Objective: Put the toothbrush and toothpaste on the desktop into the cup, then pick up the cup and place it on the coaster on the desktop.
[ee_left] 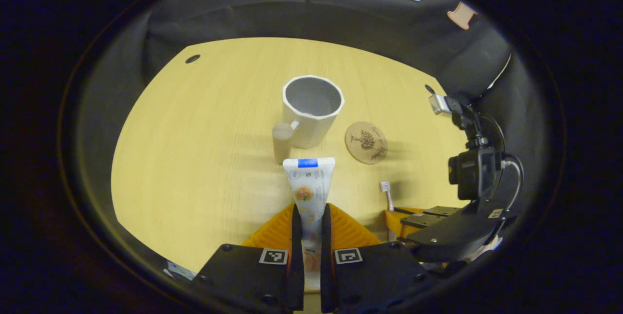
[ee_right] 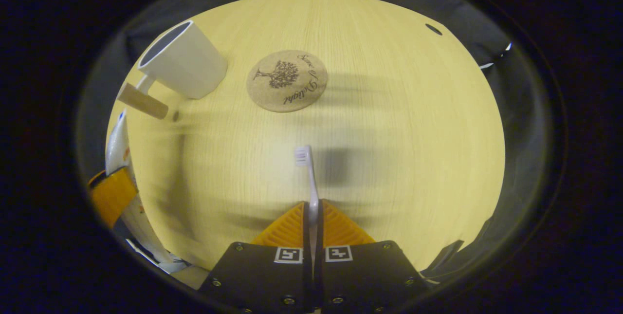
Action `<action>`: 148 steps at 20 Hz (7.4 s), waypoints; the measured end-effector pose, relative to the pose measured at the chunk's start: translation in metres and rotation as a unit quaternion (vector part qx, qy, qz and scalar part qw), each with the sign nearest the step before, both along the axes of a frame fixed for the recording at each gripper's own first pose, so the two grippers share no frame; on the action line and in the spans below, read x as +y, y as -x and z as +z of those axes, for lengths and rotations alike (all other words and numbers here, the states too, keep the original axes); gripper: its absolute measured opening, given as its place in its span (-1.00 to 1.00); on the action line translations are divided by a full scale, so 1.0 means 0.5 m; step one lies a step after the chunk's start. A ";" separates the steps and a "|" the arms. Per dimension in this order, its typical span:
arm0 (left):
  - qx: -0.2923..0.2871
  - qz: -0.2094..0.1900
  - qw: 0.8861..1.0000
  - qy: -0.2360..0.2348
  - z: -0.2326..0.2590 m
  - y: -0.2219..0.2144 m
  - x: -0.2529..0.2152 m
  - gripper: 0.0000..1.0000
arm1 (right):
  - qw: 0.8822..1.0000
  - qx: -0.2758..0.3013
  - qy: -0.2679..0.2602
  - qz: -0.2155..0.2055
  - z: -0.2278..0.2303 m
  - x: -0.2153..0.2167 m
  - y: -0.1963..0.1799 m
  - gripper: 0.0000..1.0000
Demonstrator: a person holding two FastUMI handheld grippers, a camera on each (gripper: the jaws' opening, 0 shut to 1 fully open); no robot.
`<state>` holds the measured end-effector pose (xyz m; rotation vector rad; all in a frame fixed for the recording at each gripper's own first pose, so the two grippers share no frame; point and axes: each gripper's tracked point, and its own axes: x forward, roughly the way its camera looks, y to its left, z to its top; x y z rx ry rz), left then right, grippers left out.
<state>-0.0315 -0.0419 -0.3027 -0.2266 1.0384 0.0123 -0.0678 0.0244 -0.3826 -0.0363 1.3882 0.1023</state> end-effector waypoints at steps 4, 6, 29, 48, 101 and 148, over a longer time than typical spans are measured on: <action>-0.038 0.003 0.999 0.010 0.081 -0.040 -0.002 -0.59 | 1.000 -0.005 -0.002 -0.001 0.000 0.000 0.001 -0.94; -0.059 0.006 0.998 0.014 0.121 -0.074 0.010 -0.59 | 1.000 -0.006 -0.002 -0.001 0.001 0.000 0.003 -0.94; -0.248 -0.056 0.963 -0.089 0.150 -0.497 0.068 -0.59 | 0.999 -0.023 -0.018 0.016 -0.001 -0.002 0.003 -0.92; -0.261 -0.028 0.957 -0.128 0.061 -0.438 0.064 0.19 | 0.999 -0.021 -0.020 0.026 -0.002 -0.002 0.003 -0.93; -0.189 0.200 0.946 -0.171 0.100 0.144 0.544 0.18 | 0.930 -0.318 -0.169 -0.069 0.365 0.300 -0.519 -0.95; 0.043 -0.330 0.928 -0.169 -0.033 -0.206 0.125 0.12 | 0.942 -0.219 -0.108 -0.230 0.155 -0.155 -0.036 -0.79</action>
